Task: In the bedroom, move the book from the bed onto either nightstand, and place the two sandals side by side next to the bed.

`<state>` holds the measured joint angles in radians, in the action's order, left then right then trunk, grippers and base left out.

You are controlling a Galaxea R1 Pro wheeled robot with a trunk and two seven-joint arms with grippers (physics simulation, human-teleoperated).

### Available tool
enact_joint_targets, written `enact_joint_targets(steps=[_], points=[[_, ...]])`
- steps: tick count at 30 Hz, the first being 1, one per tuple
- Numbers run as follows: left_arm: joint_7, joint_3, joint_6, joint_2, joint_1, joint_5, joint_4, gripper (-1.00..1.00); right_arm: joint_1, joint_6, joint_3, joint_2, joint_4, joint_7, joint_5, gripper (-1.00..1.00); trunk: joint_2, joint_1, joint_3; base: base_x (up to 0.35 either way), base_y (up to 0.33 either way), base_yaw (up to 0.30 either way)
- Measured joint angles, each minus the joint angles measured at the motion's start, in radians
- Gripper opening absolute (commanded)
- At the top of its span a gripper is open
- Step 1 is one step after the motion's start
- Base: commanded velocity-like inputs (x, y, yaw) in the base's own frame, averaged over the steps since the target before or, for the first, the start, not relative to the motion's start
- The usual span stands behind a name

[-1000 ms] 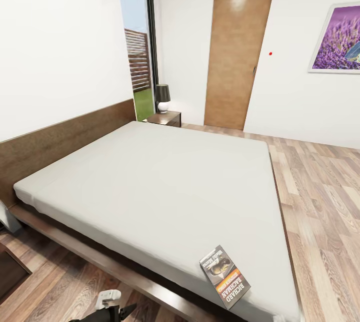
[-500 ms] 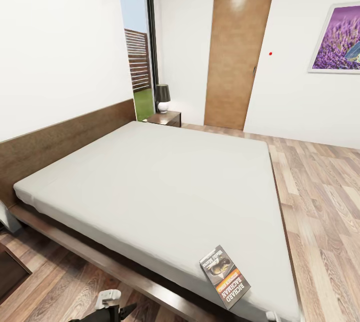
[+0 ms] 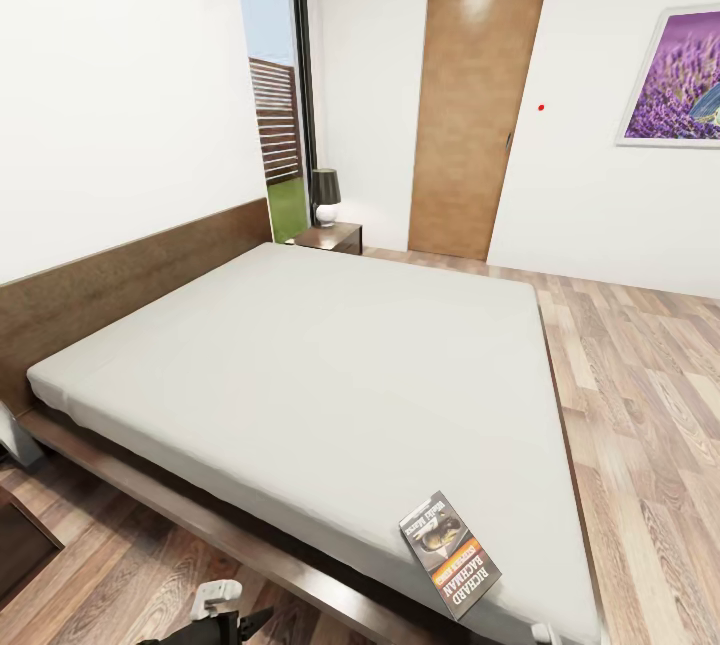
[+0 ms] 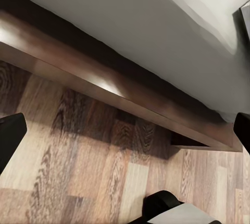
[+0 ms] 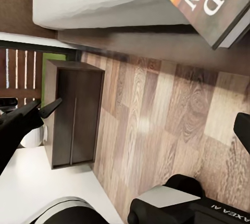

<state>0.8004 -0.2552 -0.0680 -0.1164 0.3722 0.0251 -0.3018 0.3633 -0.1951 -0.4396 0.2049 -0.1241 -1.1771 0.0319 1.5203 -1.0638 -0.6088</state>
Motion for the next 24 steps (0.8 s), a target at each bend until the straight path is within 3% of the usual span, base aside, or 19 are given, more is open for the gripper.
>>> enact_joint_targets(steps=[11, 24], points=[[0.0, 0.0, -0.001, 0.0, 0.0, 0.001, 0.0, 1.0, 0.0, 0.003, 0.0, 0.0, 0.001, 0.001, 0.0, 1.0, 0.0, 0.0, -0.001, 0.0, 0.0, 0.0], [0.0, 0.0, -0.001, 0.0, 0.0, 0.001, 0.0, 1.0, 0.0, 0.002, 0.0, 0.0, 0.001, 0.0, 0.0, 1.0, 0.0, 0.0, -0.02, 0.0, 0.0, 0.0]])
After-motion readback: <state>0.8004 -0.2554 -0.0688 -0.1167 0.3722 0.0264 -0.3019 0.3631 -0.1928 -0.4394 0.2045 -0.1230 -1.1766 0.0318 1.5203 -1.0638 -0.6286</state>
